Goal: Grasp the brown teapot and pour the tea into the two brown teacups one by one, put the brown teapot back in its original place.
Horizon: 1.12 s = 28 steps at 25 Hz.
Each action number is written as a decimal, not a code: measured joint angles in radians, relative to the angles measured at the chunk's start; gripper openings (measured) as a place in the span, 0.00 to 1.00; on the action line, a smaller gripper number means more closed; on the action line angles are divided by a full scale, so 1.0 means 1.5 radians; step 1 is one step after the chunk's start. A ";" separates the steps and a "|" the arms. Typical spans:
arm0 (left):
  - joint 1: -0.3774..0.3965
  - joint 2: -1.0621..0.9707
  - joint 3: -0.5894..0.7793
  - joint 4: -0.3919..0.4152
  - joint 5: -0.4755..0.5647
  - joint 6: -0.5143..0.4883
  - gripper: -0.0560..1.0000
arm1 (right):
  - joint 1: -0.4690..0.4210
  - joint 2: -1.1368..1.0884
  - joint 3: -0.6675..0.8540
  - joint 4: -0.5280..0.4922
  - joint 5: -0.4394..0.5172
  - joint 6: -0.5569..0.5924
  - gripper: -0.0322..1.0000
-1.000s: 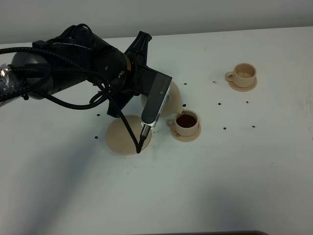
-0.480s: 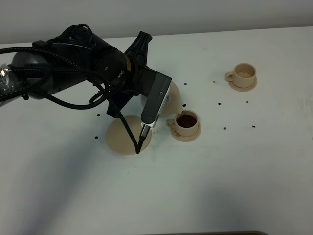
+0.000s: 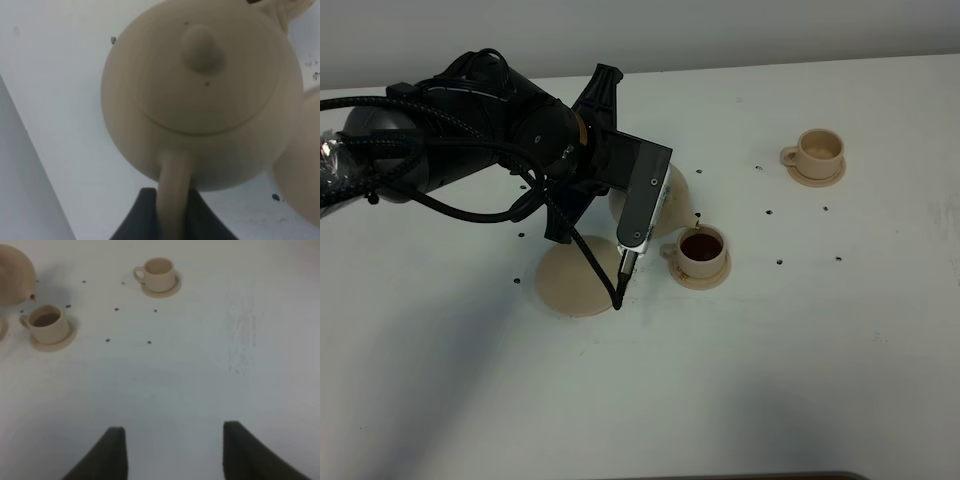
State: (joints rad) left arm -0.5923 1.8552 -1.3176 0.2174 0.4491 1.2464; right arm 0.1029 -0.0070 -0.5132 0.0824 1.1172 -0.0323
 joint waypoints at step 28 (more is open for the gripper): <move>0.028 0.036 0.022 -0.067 -0.103 -0.536 0.17 | 0.000 0.000 0.000 0.000 0.000 0.000 0.44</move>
State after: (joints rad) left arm -0.5498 1.9099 -1.2841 0.1167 0.2949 0.4422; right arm 0.1029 -0.0070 -0.5132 0.0827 1.1172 -0.0324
